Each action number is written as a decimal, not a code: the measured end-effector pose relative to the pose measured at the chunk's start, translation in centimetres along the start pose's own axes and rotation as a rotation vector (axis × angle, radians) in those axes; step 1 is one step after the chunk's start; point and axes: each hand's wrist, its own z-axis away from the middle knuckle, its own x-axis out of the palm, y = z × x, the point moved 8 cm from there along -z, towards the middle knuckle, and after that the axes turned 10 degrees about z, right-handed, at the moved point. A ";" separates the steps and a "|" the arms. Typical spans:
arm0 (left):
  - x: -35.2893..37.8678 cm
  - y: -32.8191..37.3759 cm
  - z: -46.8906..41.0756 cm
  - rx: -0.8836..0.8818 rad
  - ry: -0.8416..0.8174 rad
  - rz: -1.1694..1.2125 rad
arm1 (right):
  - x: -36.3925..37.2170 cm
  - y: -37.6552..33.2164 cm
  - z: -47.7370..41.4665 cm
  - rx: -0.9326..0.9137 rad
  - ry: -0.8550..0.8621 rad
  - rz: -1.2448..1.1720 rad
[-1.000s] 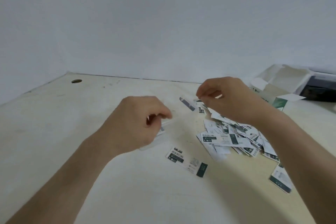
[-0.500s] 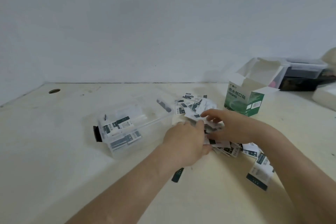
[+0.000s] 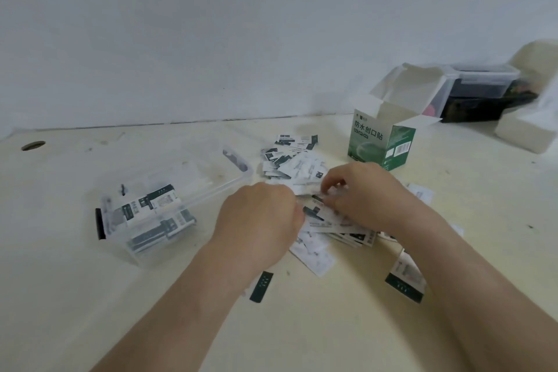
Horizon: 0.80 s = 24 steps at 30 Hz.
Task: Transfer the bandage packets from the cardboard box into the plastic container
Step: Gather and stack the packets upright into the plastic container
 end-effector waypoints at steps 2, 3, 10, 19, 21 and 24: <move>-0.4 0.5 0.1 0.024 0.062 0.060 | -0.4 -0.3 -0.1 -0.018 0.064 -0.007; -0.8 0.7 0.2 0.036 0.104 0.072 | -0.3 -0.3 -0.1 -0.025 0.073 -0.028; -2.2 2.4 -1.8 0.105 0.135 0.053 | 0.4 0.8 -0.3 0.041 0.033 -0.132; 2.2 3.1 -7.2 -0.008 -0.073 -0.059 | 0.6 1.8 -0.6 0.046 0.060 -0.226; 1.0 3.4 -7.0 0.002 0.030 -0.009 | 0.0 1.8 -0.6 0.038 0.125 -0.293; -0.7 2.6 -6.8 -0.033 0.156 0.152 | -1.3 2.3 -0.5 0.072 0.234 -0.505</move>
